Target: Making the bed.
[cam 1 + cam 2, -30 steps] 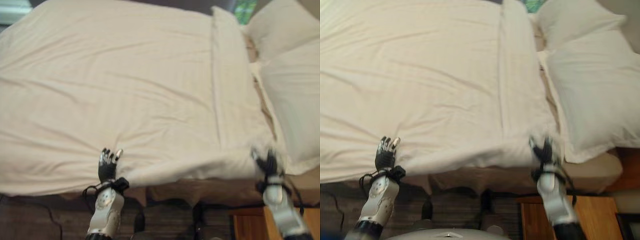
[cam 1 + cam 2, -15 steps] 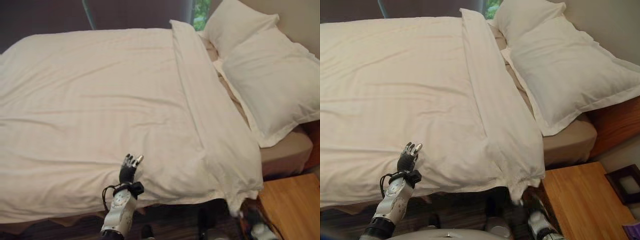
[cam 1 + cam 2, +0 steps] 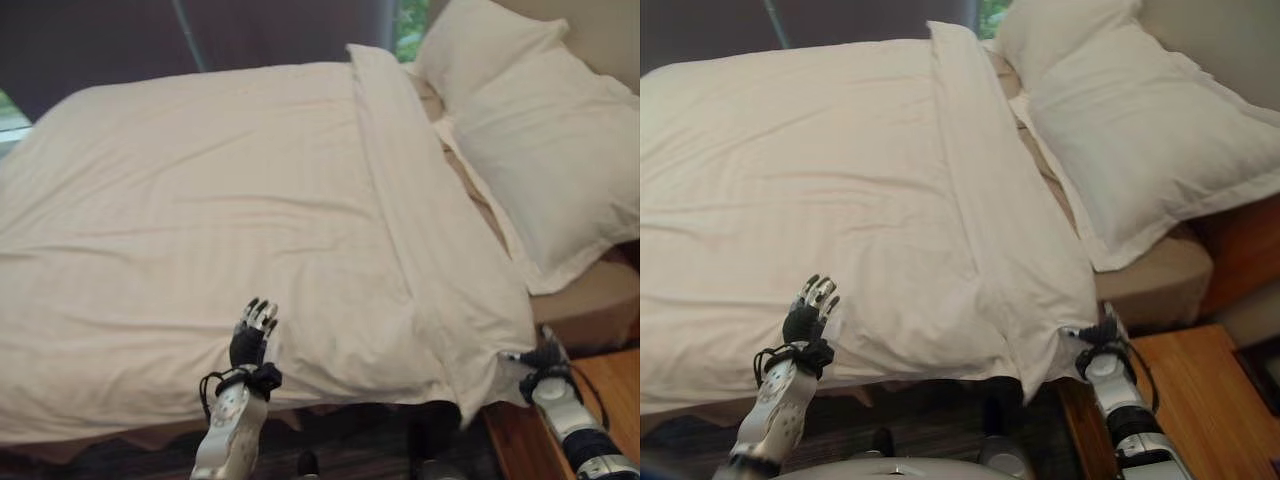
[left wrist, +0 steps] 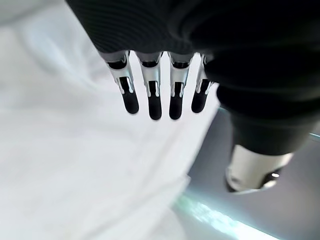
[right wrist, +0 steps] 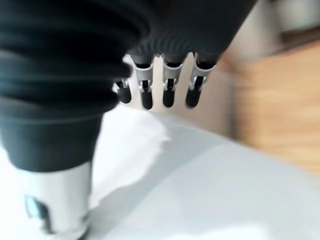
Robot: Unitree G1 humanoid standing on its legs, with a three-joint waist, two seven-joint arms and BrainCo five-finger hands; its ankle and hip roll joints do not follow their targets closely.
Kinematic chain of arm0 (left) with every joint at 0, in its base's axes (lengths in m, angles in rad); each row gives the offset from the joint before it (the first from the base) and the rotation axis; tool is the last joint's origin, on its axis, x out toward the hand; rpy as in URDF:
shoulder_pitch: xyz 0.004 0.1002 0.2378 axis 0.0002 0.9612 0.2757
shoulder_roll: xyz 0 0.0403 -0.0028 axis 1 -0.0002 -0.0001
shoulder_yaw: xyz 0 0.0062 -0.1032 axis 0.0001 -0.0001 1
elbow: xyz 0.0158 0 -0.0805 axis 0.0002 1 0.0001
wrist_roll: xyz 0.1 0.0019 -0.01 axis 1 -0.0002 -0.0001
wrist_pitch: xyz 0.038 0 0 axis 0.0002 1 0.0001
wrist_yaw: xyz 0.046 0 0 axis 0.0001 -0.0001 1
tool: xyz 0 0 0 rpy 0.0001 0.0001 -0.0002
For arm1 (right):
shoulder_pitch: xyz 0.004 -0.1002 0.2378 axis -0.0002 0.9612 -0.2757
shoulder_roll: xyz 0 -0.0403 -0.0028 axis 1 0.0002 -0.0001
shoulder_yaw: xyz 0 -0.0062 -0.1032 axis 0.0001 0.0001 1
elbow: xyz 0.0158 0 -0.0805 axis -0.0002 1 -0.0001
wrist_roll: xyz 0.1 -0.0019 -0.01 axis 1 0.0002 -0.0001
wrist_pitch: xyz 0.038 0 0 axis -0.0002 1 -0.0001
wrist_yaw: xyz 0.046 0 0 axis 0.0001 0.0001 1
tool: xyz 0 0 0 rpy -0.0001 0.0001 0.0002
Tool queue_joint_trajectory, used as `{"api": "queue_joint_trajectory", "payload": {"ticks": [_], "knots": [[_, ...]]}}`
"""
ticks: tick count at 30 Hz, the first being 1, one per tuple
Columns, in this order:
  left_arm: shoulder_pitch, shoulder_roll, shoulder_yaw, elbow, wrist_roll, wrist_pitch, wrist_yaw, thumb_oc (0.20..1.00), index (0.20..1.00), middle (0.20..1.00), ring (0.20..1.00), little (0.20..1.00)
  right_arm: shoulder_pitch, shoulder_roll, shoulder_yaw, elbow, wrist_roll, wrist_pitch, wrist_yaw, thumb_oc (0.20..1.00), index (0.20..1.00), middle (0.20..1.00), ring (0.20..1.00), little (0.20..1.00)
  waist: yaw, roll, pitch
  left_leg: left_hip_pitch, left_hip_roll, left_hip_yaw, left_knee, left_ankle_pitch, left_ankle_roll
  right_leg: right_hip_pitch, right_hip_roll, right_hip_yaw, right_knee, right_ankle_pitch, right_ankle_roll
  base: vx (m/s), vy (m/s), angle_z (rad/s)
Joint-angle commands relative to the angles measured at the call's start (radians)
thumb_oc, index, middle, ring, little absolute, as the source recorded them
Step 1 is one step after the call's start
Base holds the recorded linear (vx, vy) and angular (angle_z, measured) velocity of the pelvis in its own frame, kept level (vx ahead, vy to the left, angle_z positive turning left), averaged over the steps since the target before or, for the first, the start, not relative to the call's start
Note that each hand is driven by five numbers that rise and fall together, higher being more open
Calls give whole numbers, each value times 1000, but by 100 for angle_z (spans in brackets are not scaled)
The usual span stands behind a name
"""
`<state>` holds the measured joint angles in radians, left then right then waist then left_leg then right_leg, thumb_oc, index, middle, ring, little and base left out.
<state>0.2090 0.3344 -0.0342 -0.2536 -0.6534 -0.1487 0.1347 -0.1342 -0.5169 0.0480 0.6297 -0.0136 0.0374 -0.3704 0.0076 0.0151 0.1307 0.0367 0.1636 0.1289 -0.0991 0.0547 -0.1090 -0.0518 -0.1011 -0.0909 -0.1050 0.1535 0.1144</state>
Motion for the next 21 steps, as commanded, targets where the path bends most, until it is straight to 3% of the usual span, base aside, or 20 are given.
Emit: {"api": "queue_joint_trajectory", "payload": {"ticks": [1,3,5,6,8,11,21], "knots": [[-246,-36,-8,40,-163,-65,-108,200,200,200,200,200,-97,108,-45,-110,474,-166,133,200,200,200,200,200,-18,-45,49,7,-51,20,12,-104,52,91,-35,-11,18,-190,13,58,-56,39],[-349,-188,-156,75,-468,-22,-195,200,200,200,200,200,-126,282,13,-305,771,-257,250,200,200,200,200,200,-31,-51,54,1,-44,36,12,-104,47,75,-34,-9,18,-188,14,62,-43,-5],[-371,-216,-185,113,-511,-25,-197,200,200,200,200,200,-134,315,35,-333,819,-265,265,200,200,200,200,200,-33,-54,56,-9,-43,39,12,-99,46,62,-33,-6,18,-183,14,-13,-36,-27],[-430,-265,-254,204,-577,-71,-167,200,200,200,200,200,-199,383,117,-377,939,-313,272,200,200,200,200,200,-37,-55,88,-48,-41,43,12,-86,42,17,-32,-3,18,-165,17,-77,-41,-34],[-455,-287,-283,271,-608,-90,-158,200,200,200,200,200,-241,422,148,-394,1003,-341,280,200,200,200,200,200,-37,-56,107,-86,-40,39,12,-75,40,-19,-28,-5,18,-156,16,-95,-57,-7],[-514,-308,-310,325,-642,-133,-133,200,200,200,200,200,-307,437,191,-421,1014,-376,260,200,200,200,200,200,-38,-59,137,-150,-38,32,12,-51,33,-79,-22,-11,18,-141,13,-72,-50,15],[-457,-287,-253,227,-614,-136,-164,200,200,200,200,200,-260,418,121,-438,978,-395,286,200,200,200,200,200,-43,-55,106,-144,-38,35,12,-60,34,-80,-17,-5,18,-149,7,34,-10,2]]}}
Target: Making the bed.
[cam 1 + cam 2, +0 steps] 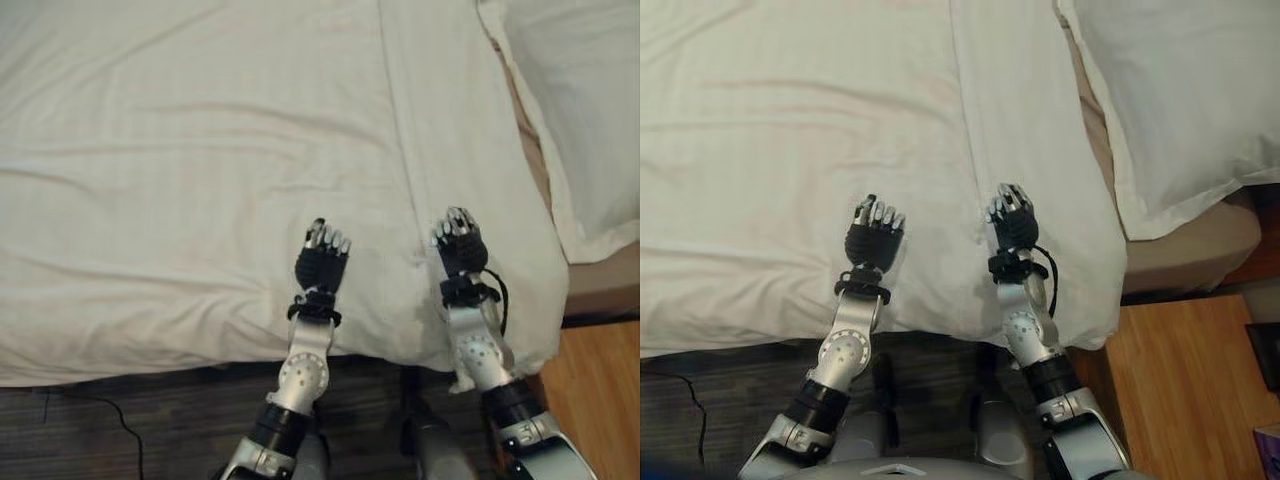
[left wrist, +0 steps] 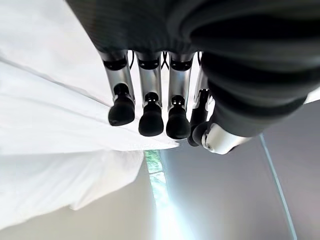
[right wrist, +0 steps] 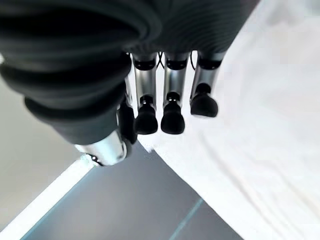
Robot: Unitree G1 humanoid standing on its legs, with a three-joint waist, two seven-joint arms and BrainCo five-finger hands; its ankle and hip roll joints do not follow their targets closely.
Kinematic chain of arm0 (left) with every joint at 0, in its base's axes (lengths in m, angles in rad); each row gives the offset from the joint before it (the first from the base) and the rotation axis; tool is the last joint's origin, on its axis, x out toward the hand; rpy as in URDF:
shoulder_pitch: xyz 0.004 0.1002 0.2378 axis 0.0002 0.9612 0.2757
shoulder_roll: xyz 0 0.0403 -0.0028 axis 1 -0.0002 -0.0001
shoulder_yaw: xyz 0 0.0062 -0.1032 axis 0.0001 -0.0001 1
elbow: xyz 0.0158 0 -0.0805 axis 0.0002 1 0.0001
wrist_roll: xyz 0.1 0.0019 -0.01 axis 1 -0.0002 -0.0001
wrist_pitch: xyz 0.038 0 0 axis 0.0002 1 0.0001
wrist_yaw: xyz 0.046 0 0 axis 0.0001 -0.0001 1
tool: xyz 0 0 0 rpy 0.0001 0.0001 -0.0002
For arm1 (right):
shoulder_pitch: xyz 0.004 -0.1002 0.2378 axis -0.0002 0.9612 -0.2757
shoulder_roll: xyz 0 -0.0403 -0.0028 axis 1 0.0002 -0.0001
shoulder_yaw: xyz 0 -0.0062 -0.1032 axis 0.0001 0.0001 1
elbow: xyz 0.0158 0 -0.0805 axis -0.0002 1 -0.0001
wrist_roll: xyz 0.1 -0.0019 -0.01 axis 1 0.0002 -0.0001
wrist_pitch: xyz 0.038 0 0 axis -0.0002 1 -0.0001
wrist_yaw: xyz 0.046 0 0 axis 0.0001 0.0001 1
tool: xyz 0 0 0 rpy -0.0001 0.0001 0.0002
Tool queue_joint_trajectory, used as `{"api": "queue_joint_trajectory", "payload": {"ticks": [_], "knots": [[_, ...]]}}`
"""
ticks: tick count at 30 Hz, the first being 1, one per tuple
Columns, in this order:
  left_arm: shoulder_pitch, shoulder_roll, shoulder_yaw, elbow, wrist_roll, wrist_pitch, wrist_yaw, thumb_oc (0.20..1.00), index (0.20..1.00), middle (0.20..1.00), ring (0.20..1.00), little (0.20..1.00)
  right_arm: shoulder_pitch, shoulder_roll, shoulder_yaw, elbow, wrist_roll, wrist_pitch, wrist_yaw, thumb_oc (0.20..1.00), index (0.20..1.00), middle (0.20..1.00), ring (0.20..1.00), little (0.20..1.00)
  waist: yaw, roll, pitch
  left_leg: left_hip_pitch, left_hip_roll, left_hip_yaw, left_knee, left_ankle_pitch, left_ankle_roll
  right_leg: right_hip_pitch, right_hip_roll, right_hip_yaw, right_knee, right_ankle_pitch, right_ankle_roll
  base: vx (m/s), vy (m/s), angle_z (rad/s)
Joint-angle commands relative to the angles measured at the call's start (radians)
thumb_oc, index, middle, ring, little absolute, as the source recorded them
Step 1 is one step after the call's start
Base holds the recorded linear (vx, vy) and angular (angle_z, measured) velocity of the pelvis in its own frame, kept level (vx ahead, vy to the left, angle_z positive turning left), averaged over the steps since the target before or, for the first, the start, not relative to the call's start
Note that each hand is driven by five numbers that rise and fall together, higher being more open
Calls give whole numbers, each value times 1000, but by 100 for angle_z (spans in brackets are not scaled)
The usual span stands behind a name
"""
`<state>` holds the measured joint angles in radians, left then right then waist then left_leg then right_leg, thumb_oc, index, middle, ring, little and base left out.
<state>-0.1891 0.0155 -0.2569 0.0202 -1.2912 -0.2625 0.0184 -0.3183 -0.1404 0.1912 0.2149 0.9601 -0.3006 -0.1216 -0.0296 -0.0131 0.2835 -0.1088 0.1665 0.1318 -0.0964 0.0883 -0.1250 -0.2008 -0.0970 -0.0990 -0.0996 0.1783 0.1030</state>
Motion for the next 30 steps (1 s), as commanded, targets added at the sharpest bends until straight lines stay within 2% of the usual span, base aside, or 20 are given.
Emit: {"api": "queue_joint_trajectory", "payload": {"ticks": [1,6,10,13,15,17,18,20,21,22,24,25,27,28,30], "knots": [[-89,39,-40,-65,35,-36,-46,200,200,200,200,200,-92,42,-12,-22,17,-66,44,200,200,200,200,200,-7,-25,-41,-12,-43,30,9,-90,49,52,-23,7,12,-167,21,-48,-9,1],[-184,55,-55,-81,62,-58,-41,200,200,200,200,200,-152,28,8,-5,36,-73,45,200,200,200,200,200,-11,-23,-20,-71,-49,35,9,-77,44,-17,-23,16,12,-144,30,-59,-32,-1],[-275,45,-64,-66,70,-77,-45,200,200,200,200,200,-243,18,7,88,78,-89,32,200,200,200,200,200,-16,-14,11,-134,-47,53,9,-64,38,-88,-27,31,12,-130,37,-53,-20,-12],[-307,22,-69,-26,64,-72,-61,200,200,200,200,200,-316,23,1,209,112,-90,24,200,200,200,200,200,-12,7,48,-222,-39,81,9,-48,28,-192,-39,47,12,-107,47,-97,2,-16],[-317,14,-74,31,49,-69,-65,200,200,200,200,200,-331,21,4,232,116,-89,28,200,200,200,200,200,-13,11,53,-254,-38,86,9,-40,24,-225,-40,52,12,-99,50,-62,-22,-20],[-358,-4,-52,230,-3,-57,-53,200,200,200,200,200,-364,37,-23,274,134,-99,7,200,200,200,200,200,-24,20,74,-310,-35,97,9,-29,20,-288,-37,54,12,-83,54,-62,-24,-19],[-358,-4,-51,230,-3,-57,-53,200,200,200,200,200,-365,37,-23,274,134,-99,7,200,200,200,200,200,-24,20,74,-311,-35,97,9,-29,20,-289,-36,54,12,-83,54,-24,-30,-15],[-362,-21,-18,467,-48,-5,-32,200,200,200,200,200,-356,63,-95,316,180,-121,-12,200,200,200,200,200,-39,25,89,-326,-37,98,9,-25,22,-308,-30,55,12,-80,57,2,-13,-2],[-363,-21,-18,468,-49,-5,-32,200,200,200,200,200,-357,63,-95,316,180,-121,-12,200,200,200,200,200,-39,25,90,-326,-37,98,9,-25,22,-308,-30,55,12,-80,57,48,-15,2],[-314,-29,15,548,-62,33,-34,200,200,200,200,200,-307,71,-152,342,203,-125,-20,200,200,200,200,200,-44,28,89,-308,-39,96,9,-34,26,-291,-29,55,12,-84,57,40,-13,3],[-278,-33,28,573,-57,48,-37,200,200,200,200,200,-274,77,-182,351,214,-127,-17,200,200,200,200,200,-47,30,90,-299,-40,96,9,-37,27,-283,-29,55,12,-85,56,64,-12,-2],[-176,-49,61,601,-53,63,-43,200,200,200,200,200,-178,80,-250,383,239,-124,-16,200,200,200,200,200,-54,30,79,-272,-43,93,9,-48,30,-257,-30,56,12,-92,54,102,-1,-4],[-127,-44,66,611,-33,79,-43,200,200,200,200,200,-138,68,-281,405,246,-114,-10,200,200,200,200,200,-55,31,69,-253,-45,93,9,-55,33,-239,-31,53,12,-96,53,89,6,0],[-12,-9,134,668,-2,112,-57,200,200,200,200,200,-70,23,-356,456,250,-95,-7,200,200,200,200,200,-56,33,48,-221,-46,92,9,-65,36,-208,-33,51,12,-105,50,91,11,1],[97,29,195,759,28,151,-84,200,200,200,200,200,-14,-24,-426,515,256,-72,5,200,200,200,200,200,-56,38,22,-189,-49,87,9,-77,39,-172,-35,45,12,-117,48,116,16,8]]}}
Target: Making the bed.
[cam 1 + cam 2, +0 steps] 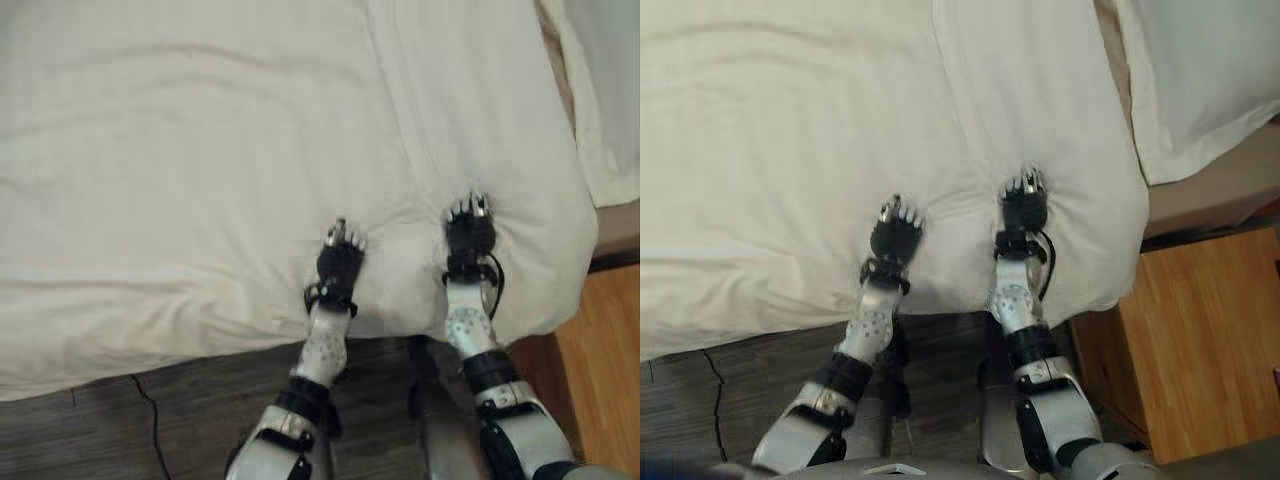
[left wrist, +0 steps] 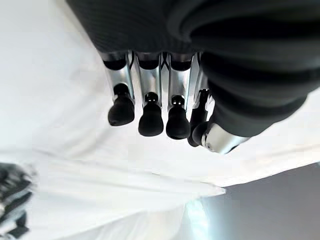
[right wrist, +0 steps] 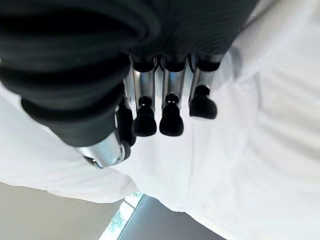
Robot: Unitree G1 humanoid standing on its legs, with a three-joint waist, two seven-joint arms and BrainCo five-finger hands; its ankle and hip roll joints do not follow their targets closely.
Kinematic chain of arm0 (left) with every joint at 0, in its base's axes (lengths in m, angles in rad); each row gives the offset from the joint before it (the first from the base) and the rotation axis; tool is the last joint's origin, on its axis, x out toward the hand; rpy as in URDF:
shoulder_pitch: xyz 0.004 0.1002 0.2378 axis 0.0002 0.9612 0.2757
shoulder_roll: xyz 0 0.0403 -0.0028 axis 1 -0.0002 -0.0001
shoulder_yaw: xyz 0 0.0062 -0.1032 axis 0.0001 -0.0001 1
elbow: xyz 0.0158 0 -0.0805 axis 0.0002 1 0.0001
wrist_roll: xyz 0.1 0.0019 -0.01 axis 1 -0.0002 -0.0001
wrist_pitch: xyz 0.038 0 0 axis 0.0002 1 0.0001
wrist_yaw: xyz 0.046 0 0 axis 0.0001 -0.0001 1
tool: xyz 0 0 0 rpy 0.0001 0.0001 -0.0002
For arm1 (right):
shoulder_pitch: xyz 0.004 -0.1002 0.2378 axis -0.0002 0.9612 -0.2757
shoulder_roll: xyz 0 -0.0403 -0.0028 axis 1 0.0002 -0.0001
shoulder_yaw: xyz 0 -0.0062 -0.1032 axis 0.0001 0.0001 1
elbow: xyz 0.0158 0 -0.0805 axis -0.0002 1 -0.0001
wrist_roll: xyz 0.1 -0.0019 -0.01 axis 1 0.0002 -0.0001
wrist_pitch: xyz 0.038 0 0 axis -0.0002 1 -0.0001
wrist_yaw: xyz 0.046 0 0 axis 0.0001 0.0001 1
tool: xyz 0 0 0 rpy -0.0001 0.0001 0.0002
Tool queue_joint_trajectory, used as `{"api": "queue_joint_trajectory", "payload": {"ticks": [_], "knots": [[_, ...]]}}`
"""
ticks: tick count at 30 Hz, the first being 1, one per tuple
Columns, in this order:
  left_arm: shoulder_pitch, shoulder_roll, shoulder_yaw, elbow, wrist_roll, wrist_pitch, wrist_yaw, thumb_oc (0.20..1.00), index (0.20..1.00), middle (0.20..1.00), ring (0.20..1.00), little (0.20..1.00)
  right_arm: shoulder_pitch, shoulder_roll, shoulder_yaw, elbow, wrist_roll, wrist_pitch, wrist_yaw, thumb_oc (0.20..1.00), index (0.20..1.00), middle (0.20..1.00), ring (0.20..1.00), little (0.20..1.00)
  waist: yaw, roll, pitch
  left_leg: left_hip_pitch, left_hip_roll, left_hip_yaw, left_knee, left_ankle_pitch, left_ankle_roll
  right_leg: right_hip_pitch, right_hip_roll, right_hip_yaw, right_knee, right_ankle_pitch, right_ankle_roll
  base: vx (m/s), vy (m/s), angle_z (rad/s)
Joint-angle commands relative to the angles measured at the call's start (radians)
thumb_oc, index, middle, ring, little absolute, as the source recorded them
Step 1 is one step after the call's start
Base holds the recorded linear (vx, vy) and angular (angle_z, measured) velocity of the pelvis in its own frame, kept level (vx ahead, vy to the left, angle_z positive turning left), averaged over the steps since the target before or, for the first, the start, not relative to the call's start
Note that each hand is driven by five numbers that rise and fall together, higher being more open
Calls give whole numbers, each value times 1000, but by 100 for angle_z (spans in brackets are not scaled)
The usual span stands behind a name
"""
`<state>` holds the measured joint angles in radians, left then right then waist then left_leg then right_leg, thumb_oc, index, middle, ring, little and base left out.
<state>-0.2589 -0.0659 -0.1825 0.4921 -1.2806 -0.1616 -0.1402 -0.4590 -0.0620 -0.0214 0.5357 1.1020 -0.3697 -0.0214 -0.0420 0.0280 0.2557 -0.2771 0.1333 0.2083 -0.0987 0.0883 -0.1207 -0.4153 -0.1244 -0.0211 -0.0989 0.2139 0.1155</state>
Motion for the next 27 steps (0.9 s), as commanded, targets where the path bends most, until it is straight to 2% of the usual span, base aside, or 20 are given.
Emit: {"api": "queue_joint_trajectory", "payload": {"ticks": [1,4,5,6,7,15,16,17,19,20,21,22,23,24,25,27], "knots": [[211,132,164,350,35,65,60,200,200,200,200,200,150,-130,-248,215,116,8,-92,200,200,200,200,200,-42,-2,38,-10,-17,6,11,-81,36,56,-9,-39,12,-158,34,100,15,10],[316,192,281,524,111,94,24,200,200,200,200,200,218,-196,-343,270,105,39,-89,200,200,200,200,200,-37,-1,0,24,-15,-4,11,-92,37,99,-10,-51,12,-172,31,88,22,11],[343,209,324,569,131,89,19,200,200,200,200,200,247,-210,-370,276,98,47,-89,200,200,200,200,200,-35,-4,-14,32,-14,-9,11,-88,36,111,-9,-55,12,-171,29,68,18,23],[344,210,324,570,131,89,18,200,200,200,200,200,248,-210,-370,276,98,47,-89,200,200,200,200,200,-36,-4,-14,36,-14,-9,11,-95,35,116,-9,-56,12,-177,31,104,19,15],[361,243,388,623,162,78,19,200,200,200,200,200,280,-226,-395,305,69,63,-92,200,200,200,200,200,-31,-9,-37,62,-13,-15,11,-102,36,148,-6,-62,12,-186,29,123,32,-1],[356,334,533,634,163,12,54,200,200,200,200,200,329,-272,-405,406,-41,124,-113,200,200,200,200,200,-27,-38,-113,159,-6,-34,11,-112,27,260,-8,-82,12,-212,32,57,31,11],[352,345,545,623,156,3,61,200,200,200,200,200,329,-280,-401,423,-58,133,-122,244,244,244,244,244,-24,-41,-123,167,-5,-37,11,-114,27,270,-8,-82,12,-214,32,31,25,9],[352,353,546,589,155,-9,67,200,200,200,200,200,336,-284,-397,411,-91,140,-131,1000,1000,1000,1000,1000,-24,-44,-129,180,-4,-38,11,-117,26,284,-9,-83,12,-217,33,26,25,4],[345,379,557,466,149,-44,82,200,200,200,200,200,340,-305,-361,376,-147,151,-127,1000,1000,1000,1000,1000,-20,-49,-141,206,-4,-43,11,-122,25,313,-10,-83,12,-221,34,18,15,0],[325,414,557,299,138,-91,92,200,200,200,200,200,340,-329,-317,309,-226,156,-126,1000,1000,1000,1000,1000,-16,-50,-154,224,-3,-46,11,-129,25,333,-10,-82,12,-228,35,14,18,3],[332,409,559,285,142,-90,102,200,200,200,200,200,342,-325,-316,302,-230,159,-132,1000,1000,1000,1000,1000,-17,-51,-153,223,-3,-46,11,-123,25,332,-10,-81,12,-223,34,7,7,5],[313,435,563,176,143,-118,108,200,200,200,200,200,344,-337,-289,254,-283,163,-130,1000,1000,1000,1000,1000,-15,-52,-156,231,-2,-48,11,-124,24,344,-12,-82,12,-226,35,-30,0,6],[294,463,572,72,149,-144,115,580,580,580,580,580,342,-348,-272,213,-309,162,-129,1000,1000,1000,1000,1000,-14,-51,-159,239,-3,-52,11,-125,24,352,-12,-83,12,-228,34,-3,3,4],[271,491,582,-12,149,-166,115,865,865,865,865,865,344,-355,-261,178,-339,157,-126,1000,1000,1000,1000,1000,-12,-50,-163,245,-5,-57,11,-127,25,362,-12,-83,12,-232,33,6,-1,8],[212,551,586,-137,162,-187,97,1000,1000,1000,1000,1000,343,-373,-246,83,-415,143,-128,1000,1000,1000,1000,1000,-12,-47,-172,252,-8,-67,11,-126,27,375,-15,-83,12,-238,32,54,2,11],[170,612,589,-260,189,-191,43,1000,1000,1000,1000,1000,342,-385,-252,-9,-470,122,-122,1000,1000,1000,1000,1000,-14,-37,-186,264,-11,-72,11,-136,29,389,-17,-84,12,-250,33,58,14,13]]}}
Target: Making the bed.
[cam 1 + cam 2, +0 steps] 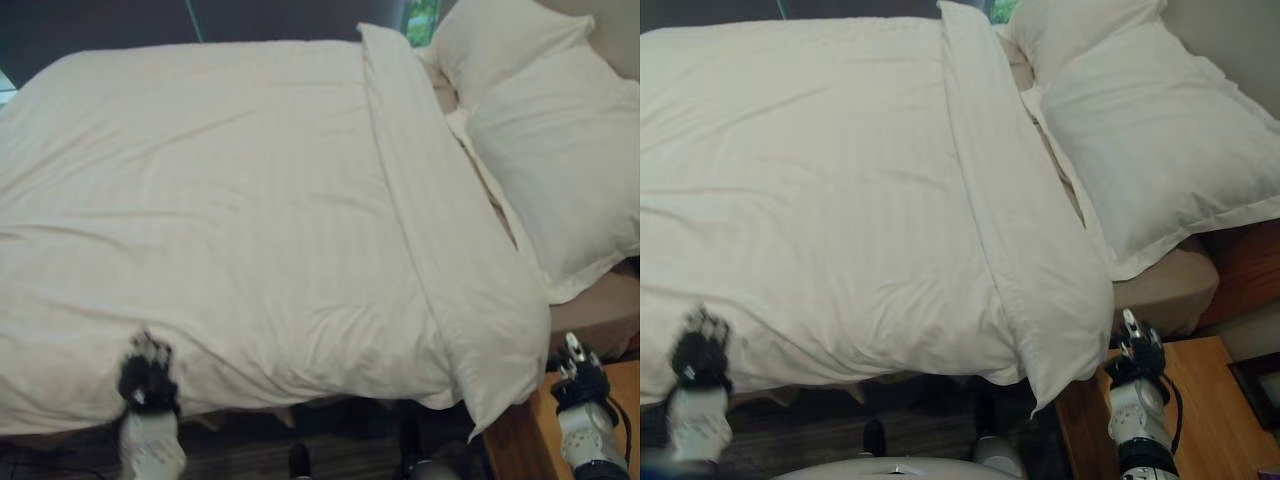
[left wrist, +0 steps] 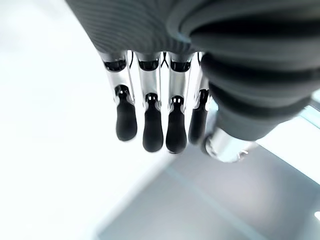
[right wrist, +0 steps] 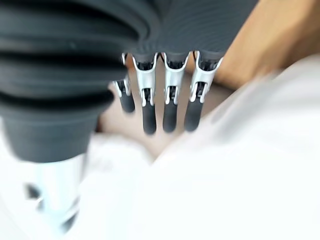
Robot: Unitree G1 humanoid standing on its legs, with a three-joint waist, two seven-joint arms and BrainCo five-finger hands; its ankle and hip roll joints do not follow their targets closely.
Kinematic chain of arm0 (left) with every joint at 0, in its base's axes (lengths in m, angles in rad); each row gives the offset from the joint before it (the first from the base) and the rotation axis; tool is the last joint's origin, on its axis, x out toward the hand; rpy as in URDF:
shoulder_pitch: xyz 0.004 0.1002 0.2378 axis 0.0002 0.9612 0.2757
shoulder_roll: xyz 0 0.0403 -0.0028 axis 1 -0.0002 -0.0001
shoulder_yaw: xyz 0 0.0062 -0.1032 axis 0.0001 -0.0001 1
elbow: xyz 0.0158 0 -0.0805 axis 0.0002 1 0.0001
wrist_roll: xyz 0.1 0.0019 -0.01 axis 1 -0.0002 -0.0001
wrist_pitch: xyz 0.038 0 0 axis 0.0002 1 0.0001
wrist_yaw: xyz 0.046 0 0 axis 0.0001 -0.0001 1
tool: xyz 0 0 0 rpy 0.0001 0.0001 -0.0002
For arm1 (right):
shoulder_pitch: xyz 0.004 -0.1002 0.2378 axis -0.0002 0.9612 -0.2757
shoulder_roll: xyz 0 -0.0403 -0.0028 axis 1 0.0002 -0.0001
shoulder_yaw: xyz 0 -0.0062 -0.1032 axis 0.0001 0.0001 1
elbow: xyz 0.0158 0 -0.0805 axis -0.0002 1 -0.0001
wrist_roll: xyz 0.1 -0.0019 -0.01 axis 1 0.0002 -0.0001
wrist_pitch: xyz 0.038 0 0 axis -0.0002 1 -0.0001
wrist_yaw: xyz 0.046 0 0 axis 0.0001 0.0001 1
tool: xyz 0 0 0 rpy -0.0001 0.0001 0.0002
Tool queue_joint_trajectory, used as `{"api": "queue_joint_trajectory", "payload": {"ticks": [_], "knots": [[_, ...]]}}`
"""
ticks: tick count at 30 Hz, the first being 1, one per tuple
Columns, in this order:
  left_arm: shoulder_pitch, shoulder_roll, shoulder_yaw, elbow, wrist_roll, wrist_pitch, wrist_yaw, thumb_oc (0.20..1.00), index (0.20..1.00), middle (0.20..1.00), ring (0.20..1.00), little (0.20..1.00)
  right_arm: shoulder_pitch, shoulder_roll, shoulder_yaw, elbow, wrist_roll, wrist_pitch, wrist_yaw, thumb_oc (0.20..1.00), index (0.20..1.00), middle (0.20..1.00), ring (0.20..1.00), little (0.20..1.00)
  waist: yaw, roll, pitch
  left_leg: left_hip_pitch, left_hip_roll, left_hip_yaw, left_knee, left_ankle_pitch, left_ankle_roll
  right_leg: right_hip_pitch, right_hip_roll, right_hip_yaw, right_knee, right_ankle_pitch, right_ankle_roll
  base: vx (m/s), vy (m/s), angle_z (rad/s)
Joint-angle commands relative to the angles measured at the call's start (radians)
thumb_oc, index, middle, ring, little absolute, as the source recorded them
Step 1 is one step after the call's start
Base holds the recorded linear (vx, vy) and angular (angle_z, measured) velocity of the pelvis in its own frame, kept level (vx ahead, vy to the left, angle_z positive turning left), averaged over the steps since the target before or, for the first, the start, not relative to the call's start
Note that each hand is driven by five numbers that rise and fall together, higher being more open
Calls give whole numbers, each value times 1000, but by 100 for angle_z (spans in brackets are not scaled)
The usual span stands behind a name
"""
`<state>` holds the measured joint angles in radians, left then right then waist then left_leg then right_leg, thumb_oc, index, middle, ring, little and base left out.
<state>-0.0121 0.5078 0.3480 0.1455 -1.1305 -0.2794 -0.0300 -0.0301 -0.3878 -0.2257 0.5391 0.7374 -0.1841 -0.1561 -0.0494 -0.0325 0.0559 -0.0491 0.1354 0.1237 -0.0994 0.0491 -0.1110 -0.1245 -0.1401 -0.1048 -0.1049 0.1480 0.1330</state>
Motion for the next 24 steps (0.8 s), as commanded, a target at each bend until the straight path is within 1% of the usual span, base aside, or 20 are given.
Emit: {"api": "queue_joint_trajectory", "payload": {"ticks": [1,2,3,4,5,6,7,9,10,11,12,14,15,16,20,22,23,24], "knots": [[-81,49,61,44,50,-66,-96,1000,1000,1000,1000,1000,-87,-57,-49,-39,-128,-72,10,1000,1000,1000,1000,1000,-6,25,7,33,-14,10,12,-91,22,95,-1,2,18,-181,13,0,0,0],[-89,62,59,20,61,-63,-119,1000,1000,1000,1000,1000,-92,-57,-50,-63,-152,-78,11,1000,1000,1000,1000,1000,-7,30,1,35,-15,10,12,-92,23,96,-2,2,18,-182,13,34,7,-5],[-145,-33,-123,-50,136,-74,-130,1000,1000,1000,1000,1000,-101,-15,5,-120,-198,-85,-20,1000,1000,1000,1000,1000,-27,26,1,44,-17,11,12,-102,27,101,-4,2,18,-183,13,32,-3,-4],[-206,-92,-160,-57,154,-60,-124,1000,1000,1000,1000,1000,-114,-9,13,-151,-226,-74,-3,1000,1000,1000,1000,1000,-29,30,0,46,-16,14,12,-99,30,99,-4,8,18,-180,10,35,-8,8],[-201,-119,-144,-90,151,-58,-121,1000,1000,1000,1000,1000,-113,5,9,-147,-226,-82,-4,1000,1000,1000,1000,1000,-31,31,-6,47,-15,19,12,-100,31,99,-3,9,18,-181,9,22,-7,8],[-157,-177,-136,-114,115,-63,-128,1000,1000,1000,1000,1000,-128,33,26,-139,-216,-90,-1,1000,1000,1000,1000,1000,-26,30,-10,51,-13,22,12,-103,36,100,-1,14,18,-182,5,0,0,0],[-120,-201,-129,-96,97,-55,-127,1000,1000,1000,1000,1000,-128,49,36,-159,-211,-91,10,1000,1000,1000,1000,1000,-21,30,-10,52,-13,22,12,-103,37,101,-1,15,18,-183,2,9,-5,-25],[-49,-241,-133,-44,118,-39,-109,1000,1000,1000,1000,1000,-111,80,56,-227,-206,-85,29,1000,1000,1000,1000,1000,-18,29,-10,58,-11,26,12,-104,38,106,0,17,18,-184,-1,-1,-1,-25],[-46,-242,-133,-45,120,-40,-108,1000,1000,1000,1000,1000,-106,81,57,-232,-207,-83,29,1000,1000,1000,1000,1000,-18,29,-12,60,-11,27,12,-105,38,107,0,17,18,-184,-1,17,-4,-11],[-23,-241,-148,92,218,-11,-34,1000,1000,1000,1000,1000,-96,106,88,-287,-206,-72,50,1000,1000,1000,1000,1000,-18,31,-11,72,-7,33,12,-109,38,117,1,15,18,-188,-2,-4,-5,-12],[-24,-233,-166,174,289,1,0,1000,1000,1000,1000,1000,-98,117,114,-319,-203,-68,64,1000,1000,1000,1000,1000,-18,30,-9,72,-7,36,12,-102,38,116,3,16,18,-182,-4,-12,-1,-11],[5,-218,-194,246,403,29,13,1000,1000,1000,1000,1000,-91,114,145,-374,-228,-65,85,1000,1000,1000,1000,1000,-17,31,-6,73,-6,37,12,-99,38,116,4,17,18,-179,-5,-20,3,-3],[20,-202,-204,281,461,33,24,1000,1000,1000,1000,1000,-83,124,160,-403,-216,-67,99,1000,1000,1000,1000,1000,-15,31,-5,74,-6,38,12,-98,38,118,4,18,18,-177,-5,-31,13,-1],[24,-189,-218,296,512,30,37,1000,1000,1000,1000,1000,-83,133,181,-424,-202,-75,110,1000,1000,1000,1000,1000,-14,32,-4,76,-6,40,12,-97,38,118,4,17,18,-175,-5,0,0,0],[44,-150,-236,326,631,36,43,1000,1000,1000,1000,1000,-66,146,239,-470,-195,-73,157,1000,1000,1000,1000,1000,-12,32,-2,78,-7,44,12,-94,38,116,3,18,18,-168,-2,-16,11,5],[47,-141,-238,318,652,36,44,1000,1000,1000,1000,1000,-59,146,254,-472,-204,-70,165,1000,1000,1000,1000,1000,-12,32,-2,77,-7,45,12,-94,37,115,3,19,18,-167,-1,0,0,0],[54,-117,-231,277,696,30,51,1000,1000,1000,1000,1000,-45,145,272,-471,-228,-66,173,1000,1000,1000,1000,1000,-12,30,-3,76,-6,45,12,-93,37,114,1,19,18,-165,0,0,0,0],[57,-108,-228,256,708,26,52,1000,1000,1000,1000,1000,-42,145,275,-473,-236,-65,175,1000,1000,1000,1000,1000,-11,31,-2,76,-6,45,12,-93,36,113,1,19,18,-164,1,0,0,0]]}}
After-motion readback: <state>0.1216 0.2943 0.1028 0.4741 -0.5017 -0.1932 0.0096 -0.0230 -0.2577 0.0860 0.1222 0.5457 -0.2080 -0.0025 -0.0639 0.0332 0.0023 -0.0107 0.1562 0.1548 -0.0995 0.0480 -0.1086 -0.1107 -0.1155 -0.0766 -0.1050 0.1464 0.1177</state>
